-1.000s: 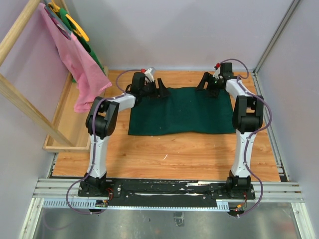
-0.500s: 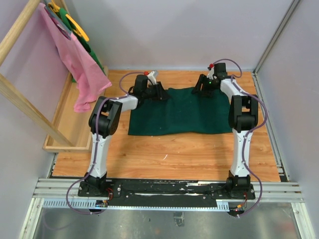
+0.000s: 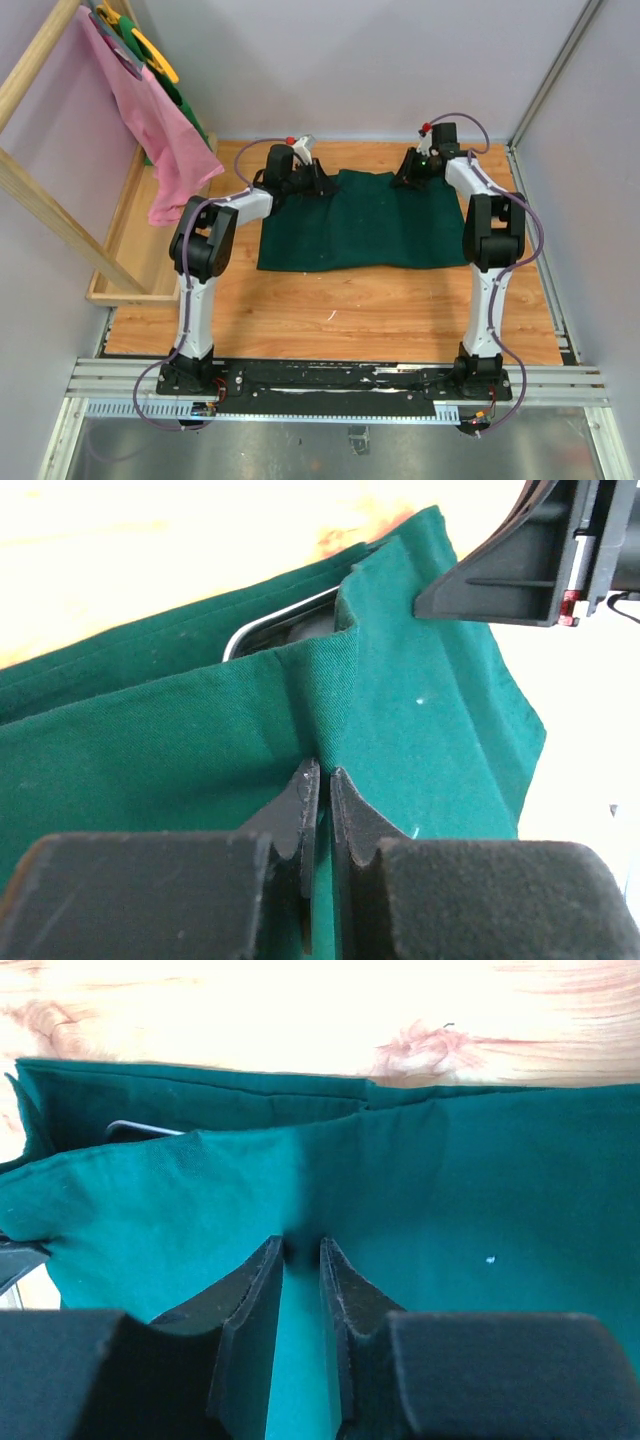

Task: Open and lay out the surgical kit
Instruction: Open the surgical kit at the center of the board.

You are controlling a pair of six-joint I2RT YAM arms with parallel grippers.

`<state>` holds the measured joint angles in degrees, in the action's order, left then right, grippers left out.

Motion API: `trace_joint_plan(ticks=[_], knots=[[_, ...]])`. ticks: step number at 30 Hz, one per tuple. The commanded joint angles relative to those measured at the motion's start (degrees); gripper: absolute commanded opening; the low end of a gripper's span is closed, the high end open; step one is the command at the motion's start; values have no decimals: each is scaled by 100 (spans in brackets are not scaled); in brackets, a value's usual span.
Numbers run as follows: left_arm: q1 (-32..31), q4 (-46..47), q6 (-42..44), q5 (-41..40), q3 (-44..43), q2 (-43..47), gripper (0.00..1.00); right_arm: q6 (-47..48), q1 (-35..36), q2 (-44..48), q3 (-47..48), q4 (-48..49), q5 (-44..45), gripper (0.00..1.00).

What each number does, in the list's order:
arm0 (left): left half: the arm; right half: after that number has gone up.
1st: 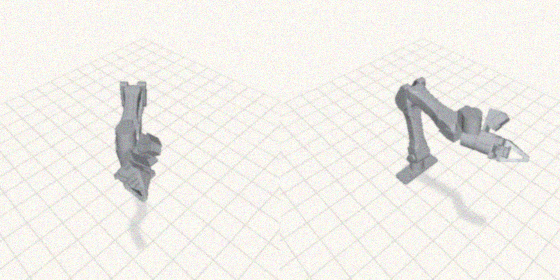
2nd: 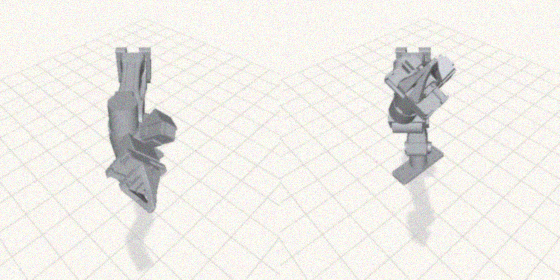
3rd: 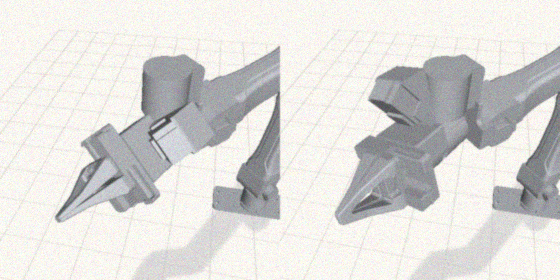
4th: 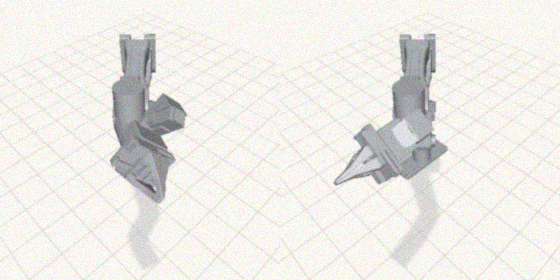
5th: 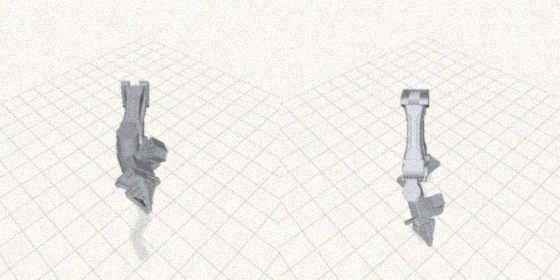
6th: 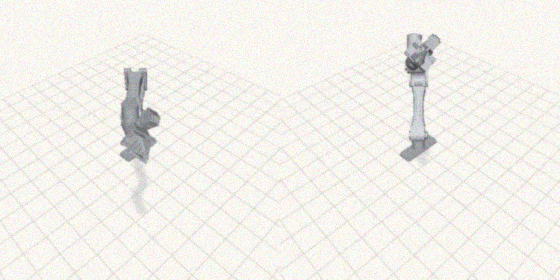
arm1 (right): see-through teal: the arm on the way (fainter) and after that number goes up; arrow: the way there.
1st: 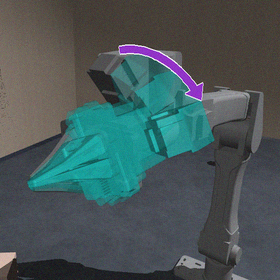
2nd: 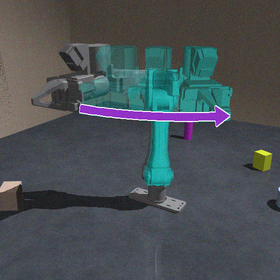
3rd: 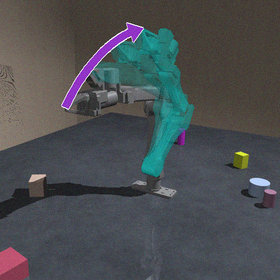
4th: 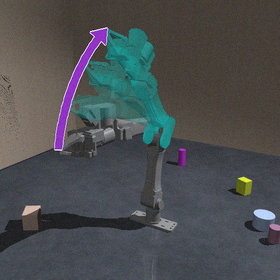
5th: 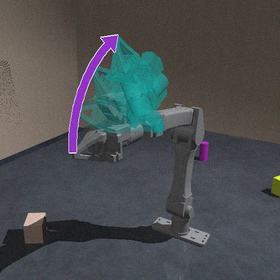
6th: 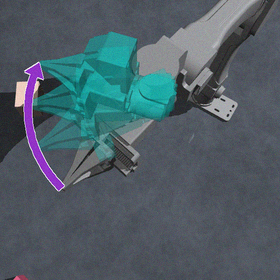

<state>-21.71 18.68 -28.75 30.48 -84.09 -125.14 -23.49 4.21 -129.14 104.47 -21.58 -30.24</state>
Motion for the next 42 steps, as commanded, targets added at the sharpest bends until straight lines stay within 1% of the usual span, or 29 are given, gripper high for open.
trace_joint_plan(ticks=[1, 8, 11, 12, 13, 14, 15, 16, 17, 20, 22, 28, 36, 42], knots=[[-49, 51, 46, -5, 103, 546, 8, 47, 67, 469, -163, 44, 61, 21], [-149, 49, 82, -110, 488, 949, 7, 66, 110, 884, -633, 156, 49, 14], [-265, 52, 122, -223, 777, 1220, 6, 103, 130, 1077, -951, 172, 76, 15], [-296, 52, 130, -271, 889, 1315, 6, 121, 133, 1173, -1068, 190, 96, 20], [-350, 50, 156, -329, 1003, 1417, 6, 130, 133, 1263, -1211, 239, 142, 34], [-411, 52, 192, -394, 1125, 1513, 6, 141, 133, 1362, -1336, 294, 194, 49], [-504, 49, 225, -477, 1234, 1614, 5, 154, 133, 1414, -1404, 332, 228, 60], [-566, 53, 241, -548, 1346, 1705, 6, 171, 129, 1429, -1423, 336, 232, 67], [-616, 57, 251, -630, 1435, 1791, 5, 196, 140, 1396, -1402, 325, 202, 72], [-745, 59, 287, -772, 1666, 2039, 5, 296, 187, 1230, -1168, 140, 201, 75], [-799, 58, 298, -841, 1802, 2187, 5, 358, 230, 1139, -1015, 49, 271, 76], [-966, 64, 347, -1060, 2152, 2514, 5, 181, 247, 1149, -768, 64, 216, 83], [-1097, 137, 345, -1150, 2303, 2447, 5, -120, 273, 680, -52, -253, 270, 90], [-1150, 179, 331, -1142, 2367, 2499, 5, -92, 327, 53, 773, -976, 551, 92]])
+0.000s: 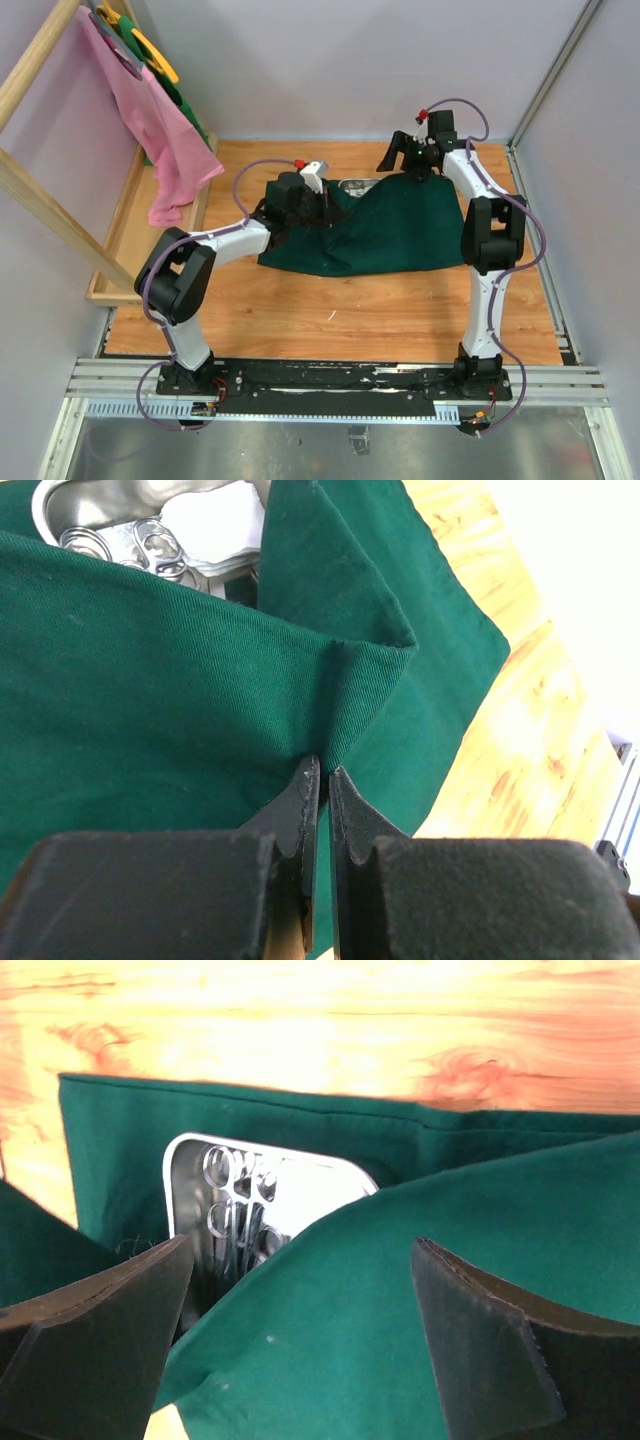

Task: Open and lay out the surgical kit
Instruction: Open the surgical kit at the center of the board.

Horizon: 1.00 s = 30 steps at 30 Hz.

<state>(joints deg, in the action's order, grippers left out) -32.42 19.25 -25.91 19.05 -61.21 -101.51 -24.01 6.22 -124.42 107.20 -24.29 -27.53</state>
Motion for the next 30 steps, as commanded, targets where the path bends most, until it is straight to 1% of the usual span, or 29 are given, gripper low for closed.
trace_joint_plan(ticks=[1, 3, 6, 7, 8, 10, 14, 16, 20, 25, 30], knots=[[-87, 137, 45, 9, 100, 164, 5, -13, 147, -521, 589, -778, 343, 92], [-104, 187, 35, 17, 163, 222, 3, 46, 188, -625, 702, -879, 434, 91], [-134, 213, 33, 10, 236, 317, 3, 166, 257, -716, 800, -1027, 646, 87], [-139, 218, 36, 11, 269, 356, 3, 188, 266, -727, 798, -1055, 687, 84], [-141, 220, 41, 3, 298, 394, 3, 214, 271, -727, 776, -1071, 714, 79], [-141, 224, 42, -27, 373, 500, 3, 265, 268, -601, 613, -1090, 850, 63], [-150, 213, 18, -117, 515, 715, 1, 409, 274, -62, 64, -1051, 1265, 31], [-180, 224, -12, -205, 628, 871, 0, 485, 266, 419, -317, -1049, 1507, 19], [-335, 224, -111, -515, 989, 1292, 0, 577, 275, 1506, -1410, -902, 1949, 2], [-861, 263, -348, -1234, 1712, 1927, 0, 542, 289, 3160, -3359, -626, 2483, 1], [-1612, 272, -893, -2124, 2495, 2631, 0, 49, 396, 4979, -5391, -312, 2863, 1]])
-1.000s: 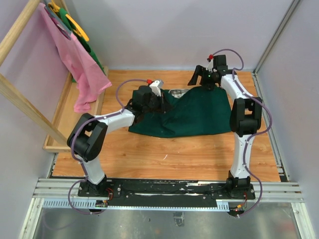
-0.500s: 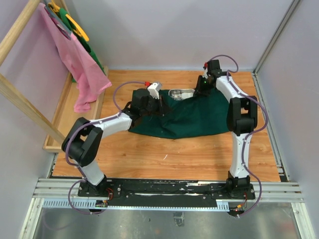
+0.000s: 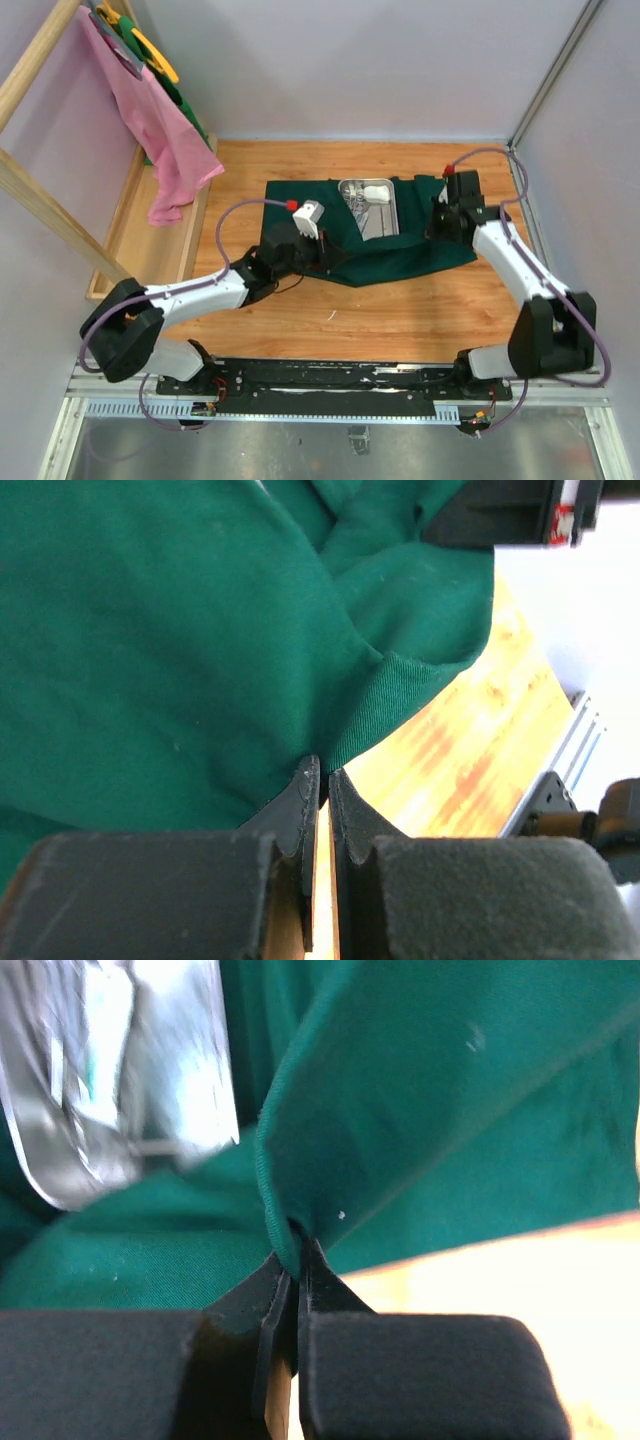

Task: Open and lay out the surgical kit
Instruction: Open the surgical kit at the center of the board.

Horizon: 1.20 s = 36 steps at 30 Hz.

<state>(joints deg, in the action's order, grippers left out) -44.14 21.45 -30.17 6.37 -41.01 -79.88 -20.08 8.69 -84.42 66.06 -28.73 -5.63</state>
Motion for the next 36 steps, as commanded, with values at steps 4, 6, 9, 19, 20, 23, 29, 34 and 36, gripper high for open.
trace_joint_plan(ticks=[4, 6, 9, 19, 20, 23, 29, 34, 36], knots=[[-1120, 38, -1031, -1656, 1086, 908, 0, -702, 373, 2189, -2566, -78, 990, 1], [-1454, 39, -1313, -2034, 1349, 1090, 0, -859, 443, 2769, -2935, -313, 1029, 1], [-1945, 35, -1711, -2562, 1690, 1275, 0, -1004, 500, 3552, -3218, -724, 956, 1], [-2640, -192, -2573, -2924, 2041, 1124, 10, -1947, 1474, 4271, -3251, -1546, 789, 18], [-2663, -358, -2605, -2942, 1978, 1169, 16, -1982, 1530, 4391, -3234, -1674, 775, 24], [-2745, -1275, -2649, -3053, 1600, 1454, 41, -2051, 1640, 4873, -3108, -2134, 740, 47], [-2715, -3100, -2079, -3942, 295, 2157, 96, -1650, 1638, 5032, -1955, -2140, 906, 71], [-659, -3433, -873, -3090, -921, 1669, 99, -598, 1033, 2960, -389, -1380, 485, 76], [165, -3502, -497, -2825, -1476, 974, 99, -120, 719, 2015, 272, -1118, 448, 77]])
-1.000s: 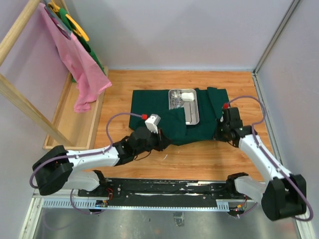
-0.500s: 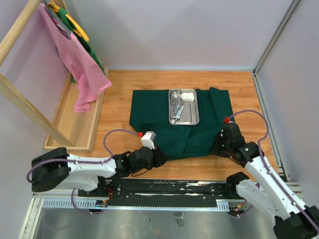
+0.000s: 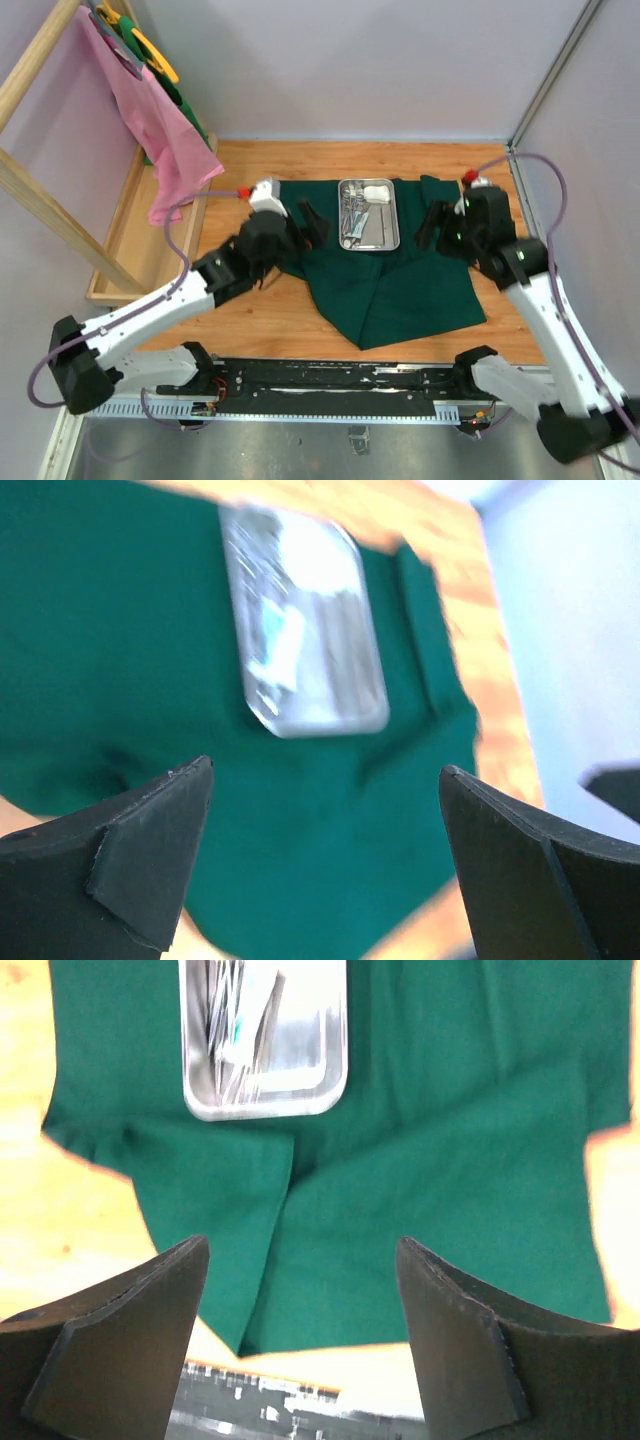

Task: Open and lay out the surgical kit
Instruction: Open the surgical kit at the center of the board, then smooth out the surgical kit at the center of the board.

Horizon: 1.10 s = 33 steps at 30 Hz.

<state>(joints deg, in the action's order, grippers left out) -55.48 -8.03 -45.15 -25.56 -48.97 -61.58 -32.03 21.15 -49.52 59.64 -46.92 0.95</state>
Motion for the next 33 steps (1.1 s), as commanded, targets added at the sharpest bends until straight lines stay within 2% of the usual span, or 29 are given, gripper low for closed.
trace_joint_plan(ticks=[1, 4, 8, 12, 18, 23, 24, 26, 28, 30, 32, 33], knots=[[1648, -638, 1098, 500, -935, -1196, 99, 1278, -657, -1983, 1293, 736, -140, 78], [2357, -648, 1330, 792, -1570, -2193, 99, 1697, -1025, -3535, 2335, 744, 66, 82], [2877, -412, 1547, 882, -2095, -3209, 99, 1885, -1393, -5117, 3690, 774, 85, 82], [3397, -322, 1672, 1140, -2607, -4124, 99, 1711, -1855, -6688, 4972, 477, -466, 77], [3699, -348, 1953, 1154, -3470, -5272, 96, 1533, -2149, -8233, 6349, 327, -762, 73], [3832, -571, 2077, 906, -4136, -6148, 92, 1562, -2156, -8902, 6821, 157, -570, 69], [3858, -568, 2087, 940, -4186, -6253, 89, 1579, -2158, -8935, 6801, 161, -441, 64], [3879, -575, 2100, 971, -4280, -6477, 73, 1594, -2178, -8993, 6782, 132, -81, 54], [3879, -592, 2108, 974, -4358, -6642, 56, 1632, -2207, -9029, 6688, 207, -5, 52], [3878, -618, 2099, 946, -4406, -6759, 35, 1637, -2248, -9113, 6672, 226, -11, 47], [3878, -681, 2081, 901, -4502, -6865, 6, 1595, -2299, -9154, 6603, 239, -24, 41], [3880, -718, 2079, 868, -4577, -6919, 1, 1595, -2319, -9135, 6531, 278, 3, 37]])
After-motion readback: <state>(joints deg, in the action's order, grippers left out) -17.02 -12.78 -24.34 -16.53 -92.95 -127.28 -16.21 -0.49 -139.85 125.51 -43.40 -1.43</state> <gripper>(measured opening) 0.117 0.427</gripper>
